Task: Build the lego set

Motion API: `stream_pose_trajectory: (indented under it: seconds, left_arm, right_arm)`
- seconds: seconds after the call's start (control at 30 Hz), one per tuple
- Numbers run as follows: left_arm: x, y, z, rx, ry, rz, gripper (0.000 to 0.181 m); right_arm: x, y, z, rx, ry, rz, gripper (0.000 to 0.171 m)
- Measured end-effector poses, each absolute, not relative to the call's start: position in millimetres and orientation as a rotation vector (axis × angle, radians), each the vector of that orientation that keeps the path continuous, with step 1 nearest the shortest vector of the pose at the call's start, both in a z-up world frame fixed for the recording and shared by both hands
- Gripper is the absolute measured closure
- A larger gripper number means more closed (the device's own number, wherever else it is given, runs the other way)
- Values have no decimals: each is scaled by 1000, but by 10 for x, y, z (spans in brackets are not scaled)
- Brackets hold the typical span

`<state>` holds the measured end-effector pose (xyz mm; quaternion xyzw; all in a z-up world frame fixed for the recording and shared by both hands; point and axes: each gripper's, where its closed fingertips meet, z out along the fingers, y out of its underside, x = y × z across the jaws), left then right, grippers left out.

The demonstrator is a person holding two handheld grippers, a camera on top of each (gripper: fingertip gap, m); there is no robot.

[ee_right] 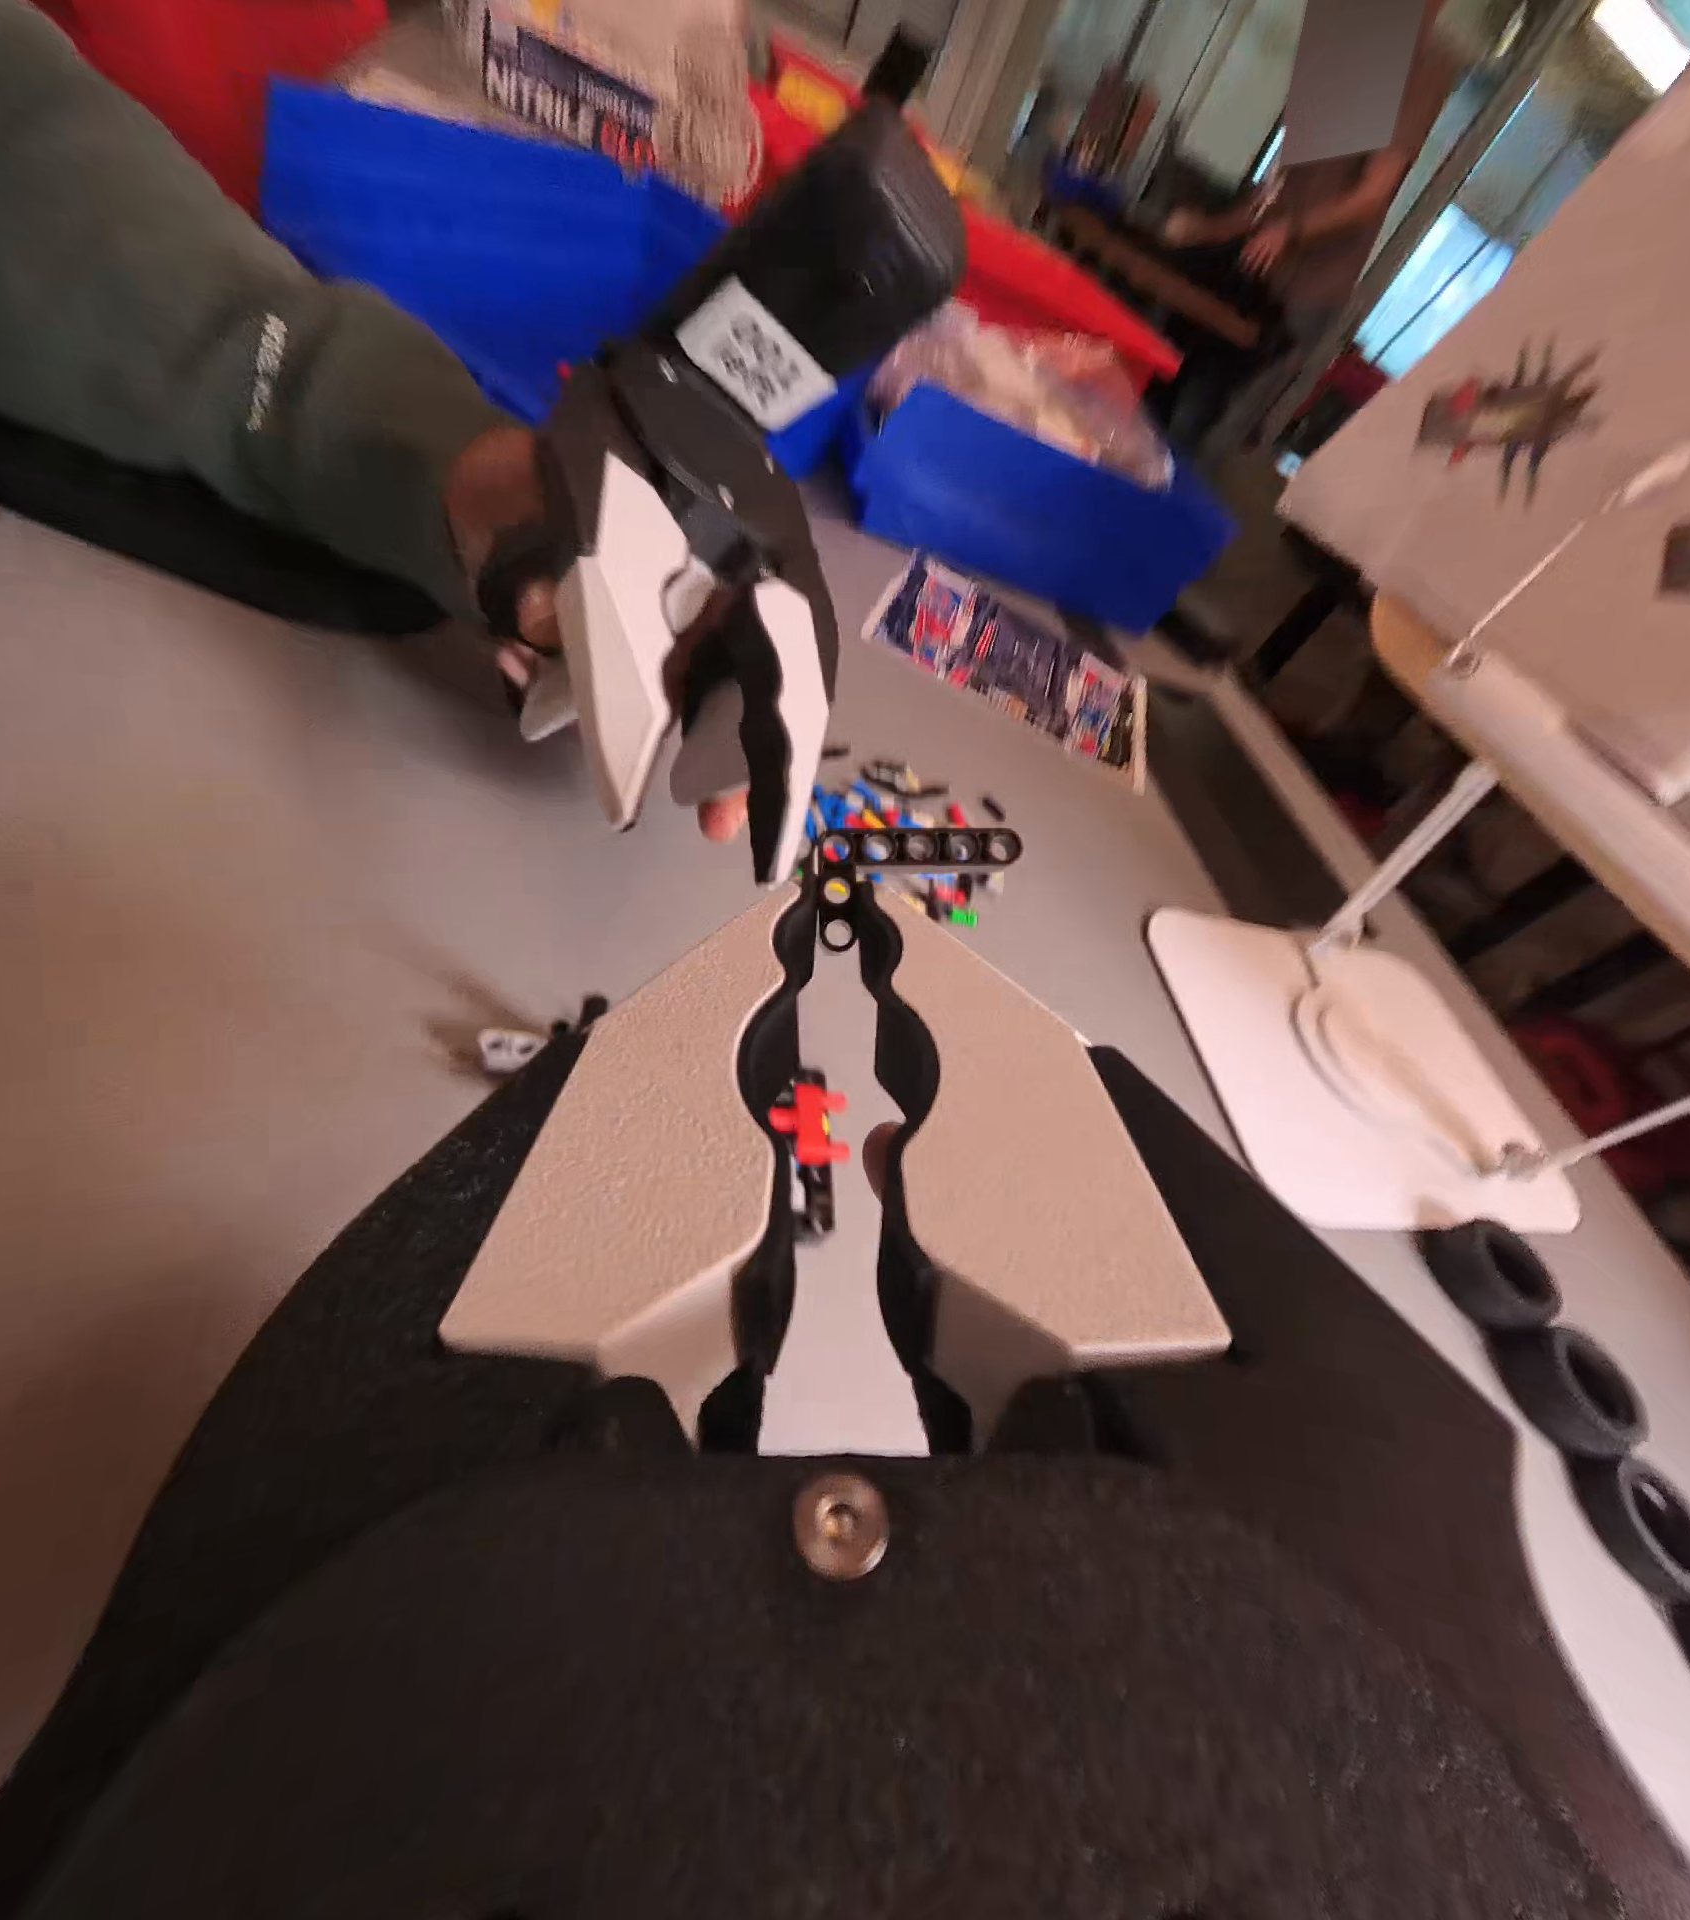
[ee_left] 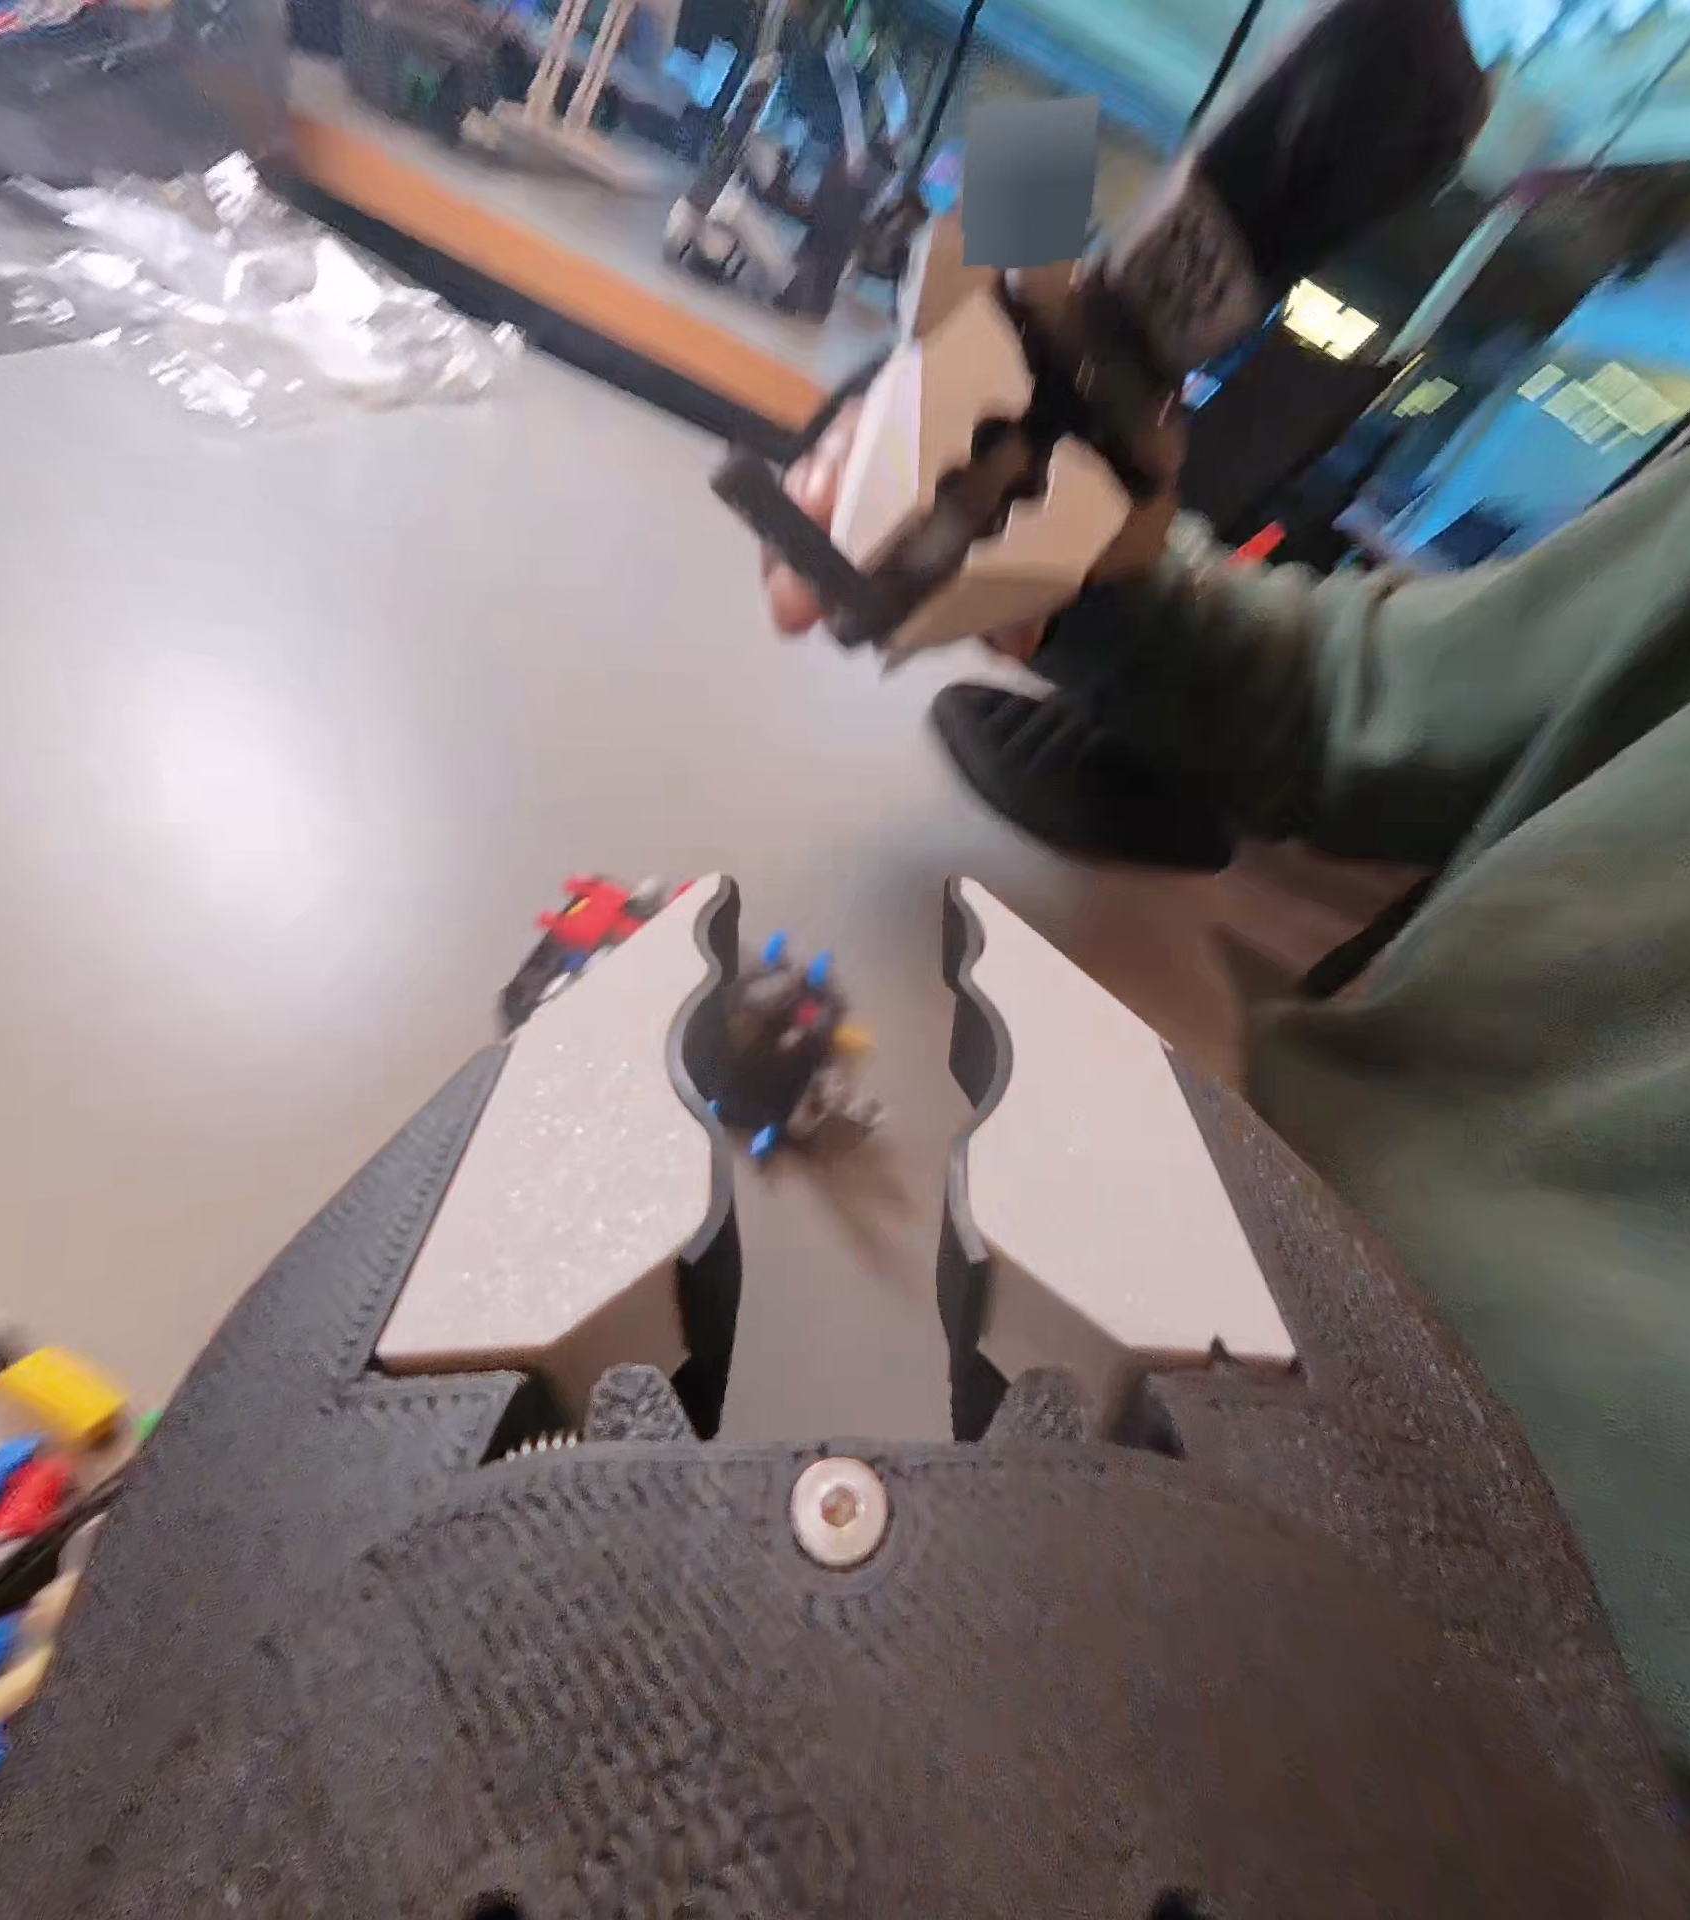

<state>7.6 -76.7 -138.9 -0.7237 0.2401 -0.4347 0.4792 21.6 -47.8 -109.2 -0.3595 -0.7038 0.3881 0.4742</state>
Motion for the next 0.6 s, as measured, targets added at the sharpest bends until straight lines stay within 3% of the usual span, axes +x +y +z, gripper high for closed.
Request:
stream_pose_trajectory:
  seconds: [0.13,0.23,0.47,0.6]
  left_arm:
    - [276,-874,-1122,-1645,501,-1335,151]
    - [326,-921,-1098,-1634,502,-1411,169]
    - [312,-859,-1227,-1722,598,-1167,173]
    - [261,-745,-1405,-1788,700,-799,173]
  right_arm:
    - [234,-846,-1130,-720,-1674,903,166]
    - [218,-987,-1202,-657,-1700,877,166]
    - [224,-872,-1301,-737,-1744,856,162]
    - [318,-779,-1304,-919,-1787,1004,154]
